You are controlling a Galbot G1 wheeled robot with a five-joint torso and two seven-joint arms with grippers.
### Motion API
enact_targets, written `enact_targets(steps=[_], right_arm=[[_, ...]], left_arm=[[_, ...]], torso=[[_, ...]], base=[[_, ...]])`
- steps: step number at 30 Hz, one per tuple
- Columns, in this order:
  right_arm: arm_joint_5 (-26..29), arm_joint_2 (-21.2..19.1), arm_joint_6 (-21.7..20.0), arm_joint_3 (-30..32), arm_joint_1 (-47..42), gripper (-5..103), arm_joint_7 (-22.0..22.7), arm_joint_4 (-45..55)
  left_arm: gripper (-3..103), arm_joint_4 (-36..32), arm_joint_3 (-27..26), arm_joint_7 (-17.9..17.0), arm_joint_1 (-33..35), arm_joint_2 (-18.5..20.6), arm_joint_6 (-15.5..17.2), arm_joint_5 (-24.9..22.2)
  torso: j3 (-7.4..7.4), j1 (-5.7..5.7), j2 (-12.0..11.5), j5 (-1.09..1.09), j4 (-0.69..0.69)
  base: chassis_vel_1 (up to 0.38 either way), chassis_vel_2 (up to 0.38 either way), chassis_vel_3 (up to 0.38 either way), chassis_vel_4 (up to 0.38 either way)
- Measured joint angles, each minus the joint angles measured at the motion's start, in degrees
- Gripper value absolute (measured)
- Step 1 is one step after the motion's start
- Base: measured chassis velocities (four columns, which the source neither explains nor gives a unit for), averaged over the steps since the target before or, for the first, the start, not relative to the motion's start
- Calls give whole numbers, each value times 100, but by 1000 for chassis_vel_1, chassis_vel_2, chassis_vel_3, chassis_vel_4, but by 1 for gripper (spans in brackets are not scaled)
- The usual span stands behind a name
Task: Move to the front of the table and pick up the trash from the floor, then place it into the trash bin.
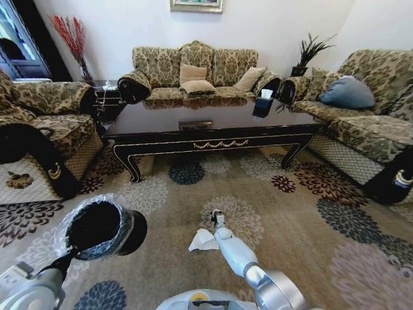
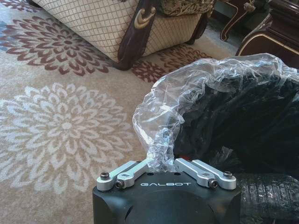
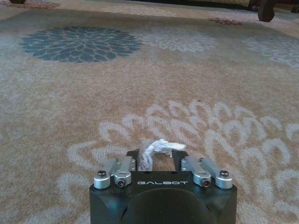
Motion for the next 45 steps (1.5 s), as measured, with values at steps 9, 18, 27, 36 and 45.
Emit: enact_targets(steps=[9,18,27,36,45], right_arm=[[-75,0,-12,-19,-42,9,7,10],[-63,-65,52,-117,-151,0,-50,186],[1148,-831,606,-875,-683,0,-533,1941],[1507,-1217,1558,-1474,-1096,0,-1099,3437],[1704,-1327,1798,-2278,-1169,0,-1152,5181]], left_arm=[[2,10,27,-3,6,-15,-1,32],[2,79,111,-12,-34,-40,-1,96],[2,25,474,-54,-105,-68,-1,272],[2,240,890,-73,-429,45,-3,641],[2,420,1028,-82,-523,28,-2,701]], torso=[[0,0,0,0,0],[0,0,0,0,0],[0,0,0,0,1],[0,0,0,0,0],[0,-1,0,-1,1]], base=[[0,0,0,0],[0,0,0,0],[0,0,0,0],[0,0,0,0],[0,0,0,0]])
